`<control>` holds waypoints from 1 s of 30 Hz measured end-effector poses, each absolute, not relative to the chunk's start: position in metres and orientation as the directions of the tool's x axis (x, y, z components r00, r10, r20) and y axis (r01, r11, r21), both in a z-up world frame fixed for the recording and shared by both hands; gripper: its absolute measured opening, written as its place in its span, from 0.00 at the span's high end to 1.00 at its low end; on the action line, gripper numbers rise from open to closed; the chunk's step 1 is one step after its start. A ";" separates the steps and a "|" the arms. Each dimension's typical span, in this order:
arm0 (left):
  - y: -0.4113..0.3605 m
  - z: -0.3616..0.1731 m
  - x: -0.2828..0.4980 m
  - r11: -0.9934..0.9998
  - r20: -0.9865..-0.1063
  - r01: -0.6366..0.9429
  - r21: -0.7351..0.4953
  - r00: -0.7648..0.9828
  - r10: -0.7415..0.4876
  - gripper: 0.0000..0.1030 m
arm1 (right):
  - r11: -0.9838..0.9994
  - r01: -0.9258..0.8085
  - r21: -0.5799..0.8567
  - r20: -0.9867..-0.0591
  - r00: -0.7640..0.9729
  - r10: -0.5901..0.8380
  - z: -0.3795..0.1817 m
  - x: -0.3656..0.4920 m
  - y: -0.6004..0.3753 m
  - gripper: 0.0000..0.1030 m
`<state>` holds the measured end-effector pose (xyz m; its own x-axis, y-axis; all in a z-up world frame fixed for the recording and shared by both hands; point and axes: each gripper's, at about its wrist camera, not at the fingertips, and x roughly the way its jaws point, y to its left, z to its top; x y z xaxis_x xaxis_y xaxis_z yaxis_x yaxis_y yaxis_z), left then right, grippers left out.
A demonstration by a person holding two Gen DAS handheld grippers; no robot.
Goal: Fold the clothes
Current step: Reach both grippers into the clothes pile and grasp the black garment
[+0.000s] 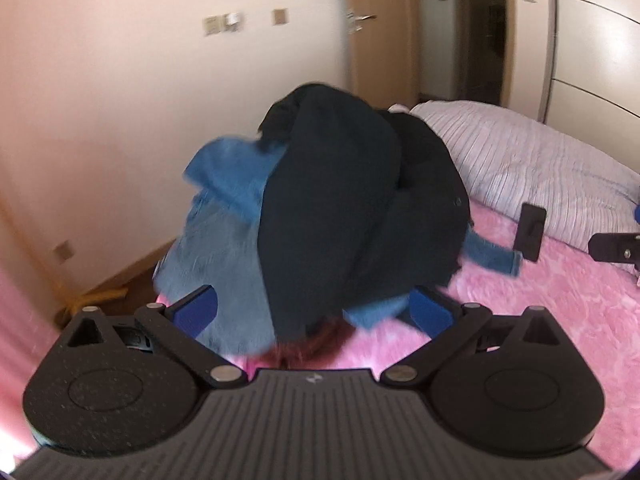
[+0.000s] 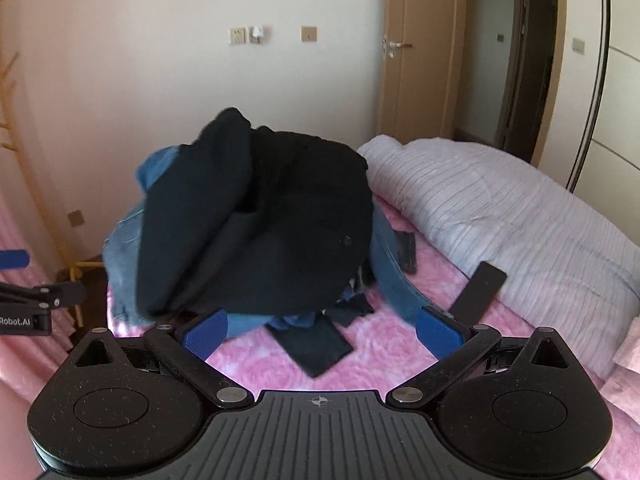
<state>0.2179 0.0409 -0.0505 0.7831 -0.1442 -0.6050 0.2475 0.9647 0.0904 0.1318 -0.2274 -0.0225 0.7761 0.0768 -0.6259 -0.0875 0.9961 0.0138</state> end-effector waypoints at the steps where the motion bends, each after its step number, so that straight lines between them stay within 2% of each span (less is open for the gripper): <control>1: 0.045 -0.052 0.238 0.957 -0.603 0.274 0.094 0.780 -0.164 0.02 | 0.995 -0.102 0.018 -0.625 0.775 0.091 -0.023 0.151 -0.225 0.01; 7: 0.060 -0.061 0.344 0.879 -0.602 0.473 0.067 0.721 -0.342 0.02 | 0.978 -0.208 0.004 -0.615 0.771 0.166 -0.017 0.272 -0.187 0.01; 9: 0.057 -0.070 0.371 0.847 -0.608 0.526 0.074 0.697 -0.379 0.07 | 0.965 -0.261 -0.021 -0.611 0.768 0.194 -0.017 0.311 -0.170 0.01; 12: 0.051 -0.090 0.393 0.803 -0.624 0.585 0.114 0.671 -0.401 0.20 | 0.952 -0.303 -0.046 -0.632 0.747 0.207 -0.026 0.364 -0.151 0.01; 13: 0.049 -0.094 0.394 0.795 -0.625 0.596 0.115 0.665 -0.408 0.29 | 0.950 -0.309 -0.046 -0.644 0.737 0.208 -0.030 0.380 -0.147 0.01; 15: 0.046 -0.103 0.397 0.778 -0.629 0.617 0.119 0.653 -0.422 0.32 | 0.950 -0.311 -0.014 -0.668 0.710 0.223 -0.041 0.401 -0.145 0.01; 16: 0.045 -0.107 0.398 0.769 -0.630 0.628 0.121 0.647 -0.429 0.39 | 0.950 -0.312 0.006 -0.679 0.696 0.233 -0.047 0.410 -0.144 0.02; 17: 0.044 -0.110 0.399 0.765 -0.633 0.632 0.123 0.644 -0.430 0.53 | 0.950 -0.312 0.025 -0.690 0.682 0.242 -0.053 0.420 -0.144 0.08; 18: 0.044 -0.110 0.398 0.767 -0.634 0.629 0.126 0.646 -0.426 0.62 | 0.948 -0.313 0.050 -0.704 0.663 0.256 -0.059 0.428 -0.144 0.37; 19: 0.045 -0.110 0.397 0.770 -0.634 0.625 0.131 0.650 -0.420 0.80 | 0.946 -0.314 0.080 -0.721 0.637 0.272 -0.064 0.435 -0.145 0.65; 20: 0.047 -0.108 0.397 0.769 -0.631 0.626 0.127 0.649 -0.424 0.91 | 0.946 -0.309 0.096 -0.728 0.626 0.278 -0.068 0.438 -0.146 0.66; 23: 0.051 -0.097 0.396 0.754 -0.611 0.649 0.102 0.639 -0.468 0.97 | 0.951 -0.289 0.112 -0.704 0.652 0.281 -0.061 0.434 -0.155 0.94; 24: 0.051 -0.091 0.394 0.743 -0.593 0.661 0.102 0.640 -0.488 0.98 | 0.952 -0.281 0.125 -0.693 0.662 0.286 -0.057 0.432 -0.160 0.99; 30: 0.033 -0.042 0.359 0.657 -0.455 0.748 0.095 0.620 -0.639 1.00 | 0.954 -0.222 0.200 -0.538 0.789 0.296 0.001 0.377 -0.208 1.00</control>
